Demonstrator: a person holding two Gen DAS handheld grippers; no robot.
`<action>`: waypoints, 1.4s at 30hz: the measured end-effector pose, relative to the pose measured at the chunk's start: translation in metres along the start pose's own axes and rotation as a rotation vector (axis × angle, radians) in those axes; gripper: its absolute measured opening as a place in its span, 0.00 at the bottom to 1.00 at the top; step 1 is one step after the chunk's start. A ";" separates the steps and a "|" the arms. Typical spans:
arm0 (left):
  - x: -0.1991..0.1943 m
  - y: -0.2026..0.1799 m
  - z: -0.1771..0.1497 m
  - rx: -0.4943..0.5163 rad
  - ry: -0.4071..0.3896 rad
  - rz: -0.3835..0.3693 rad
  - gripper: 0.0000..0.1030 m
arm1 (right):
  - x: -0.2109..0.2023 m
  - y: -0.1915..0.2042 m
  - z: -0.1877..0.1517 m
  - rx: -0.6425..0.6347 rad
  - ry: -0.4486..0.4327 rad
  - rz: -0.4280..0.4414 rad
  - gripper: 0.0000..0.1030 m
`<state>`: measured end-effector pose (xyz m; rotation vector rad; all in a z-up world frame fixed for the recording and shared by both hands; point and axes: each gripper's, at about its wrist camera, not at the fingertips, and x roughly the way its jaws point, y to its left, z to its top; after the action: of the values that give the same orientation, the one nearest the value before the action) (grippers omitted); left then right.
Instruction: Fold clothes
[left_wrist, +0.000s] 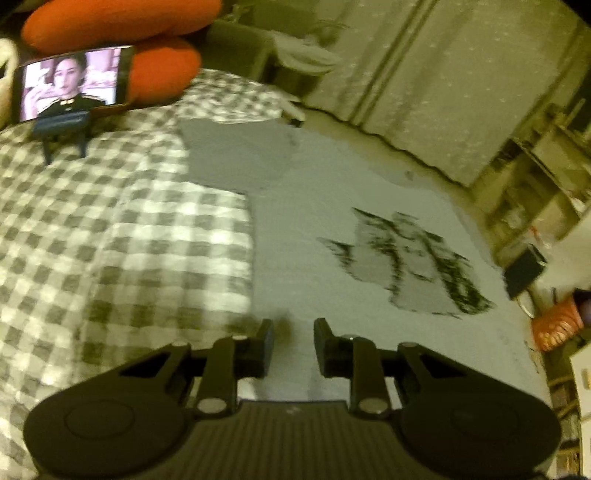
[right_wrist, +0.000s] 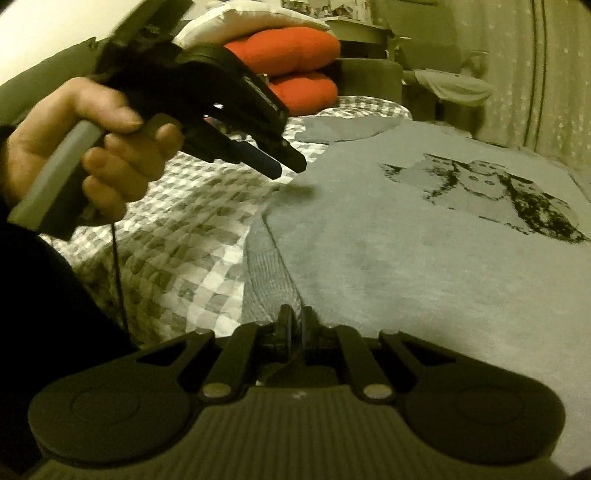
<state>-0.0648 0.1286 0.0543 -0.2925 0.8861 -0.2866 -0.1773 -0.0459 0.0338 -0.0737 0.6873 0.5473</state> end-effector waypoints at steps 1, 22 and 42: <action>0.002 -0.002 -0.002 0.008 0.012 -0.010 0.21 | -0.001 -0.002 0.000 0.004 -0.001 -0.009 0.04; 0.035 -0.018 -0.012 0.096 0.117 0.036 0.10 | -0.014 0.055 -0.010 -0.402 -0.124 -0.082 0.17; -0.004 0.053 0.011 -0.295 0.059 -0.106 0.25 | -0.013 0.053 0.002 -0.249 -0.085 0.053 0.04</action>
<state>-0.0523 0.1802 0.0442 -0.6089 0.9736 -0.2635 -0.2112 -0.0061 0.0497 -0.2639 0.5371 0.6812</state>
